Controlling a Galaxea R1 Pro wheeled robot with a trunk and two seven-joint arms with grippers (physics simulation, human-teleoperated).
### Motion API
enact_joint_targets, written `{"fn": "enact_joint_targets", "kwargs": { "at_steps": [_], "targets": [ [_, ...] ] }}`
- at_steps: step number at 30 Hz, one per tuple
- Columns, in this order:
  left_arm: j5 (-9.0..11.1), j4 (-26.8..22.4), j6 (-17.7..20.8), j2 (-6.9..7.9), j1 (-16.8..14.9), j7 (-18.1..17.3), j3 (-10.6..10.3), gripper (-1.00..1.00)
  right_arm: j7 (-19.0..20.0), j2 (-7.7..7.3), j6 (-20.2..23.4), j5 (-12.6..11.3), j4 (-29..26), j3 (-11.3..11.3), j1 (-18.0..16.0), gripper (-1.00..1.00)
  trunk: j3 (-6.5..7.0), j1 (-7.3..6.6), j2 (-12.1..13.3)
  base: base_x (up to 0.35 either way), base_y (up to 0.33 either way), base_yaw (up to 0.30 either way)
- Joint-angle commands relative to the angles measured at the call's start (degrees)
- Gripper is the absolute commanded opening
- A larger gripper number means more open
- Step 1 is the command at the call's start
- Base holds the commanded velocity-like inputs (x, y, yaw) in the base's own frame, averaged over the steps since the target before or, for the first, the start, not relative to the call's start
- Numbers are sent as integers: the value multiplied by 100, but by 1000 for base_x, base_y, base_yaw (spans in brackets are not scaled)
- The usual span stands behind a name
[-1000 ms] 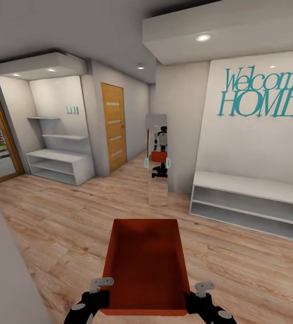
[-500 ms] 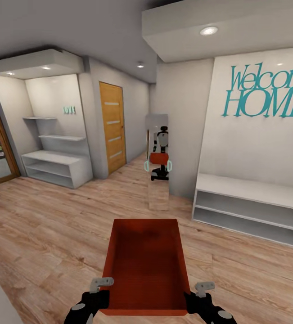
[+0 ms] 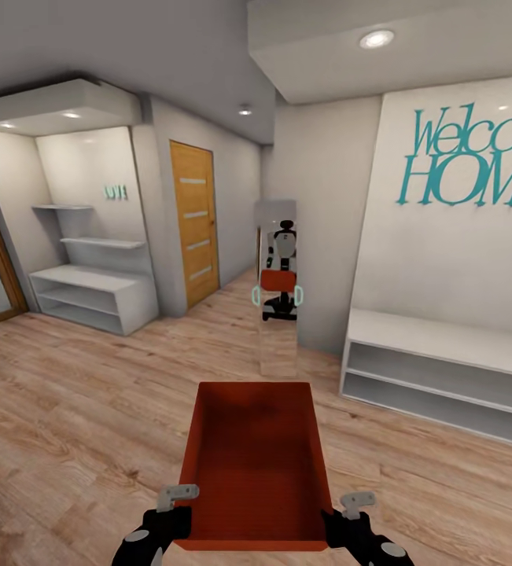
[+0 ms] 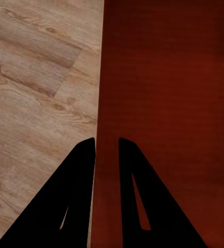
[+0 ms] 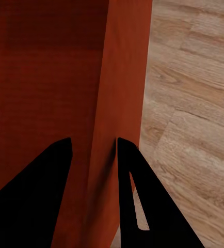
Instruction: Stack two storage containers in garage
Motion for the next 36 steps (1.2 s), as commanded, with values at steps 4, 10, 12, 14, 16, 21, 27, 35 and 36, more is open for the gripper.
{"fn": "enact_joint_targets", "kwargs": {
  "at_steps": [4, 10, 12, 14, 16, 21, 27, 35, 36],
  "targets": [
    [-26, -68, 35, -2, -7, 22, 284, -100, 125, -14, -11, 405, 0, 137, 1, -100, -10, 5, -8, 329, 0, 0],
    [-26, -68, 35, 5, -7, 22, 284, -100, 125, -14, -11, 407, 0, 141, 1, -100, -10, 5, -8, 328, 0, 0],
    [-26, -68, 35, 6, -7, 22, 284, -100, 125, -14, -11, 410, 0, 144, 1, -100, -10, 5, -8, 329, 0, 0],
    [-26, -68, 35, 6, -7, 22, 284, -100, 125, -14, -11, 411, 0, 145, 1, -100, -10, 5, -8, 329, 0, 0],
    [-26, -68, 35, 1, -7, 22, 284, -100, 125, -14, -11, 413, 0, 146, 1, -100, -10, 5, -8, 329, 0, 0],
    [-26, -68, 35, 5, -7, 22, 284, -100, 125, -14, -11, 413, 0, 144, 1, -100, -10, 5, -8, 329, 0, 0],
    [-18, -68, 35, 6, -7, 22, 284, -100, 125, -14, -11, 414, 0, 145, 1, -100, -10, 5, -8, 329, 31, 0],
    [-17, -68, 35, 7, -7, 22, 284, -100, 125, -14, -11, 413, 0, 145, 1, -100, -10, 5, -8, 329, 91, 62],
    [-17, -68, 35, 7, -7, 22, 284, -100, 125, -14, -11, 413, 0, 144, 1, -100, -10, 5, -8, 329, 94, 157]
  ]
}}
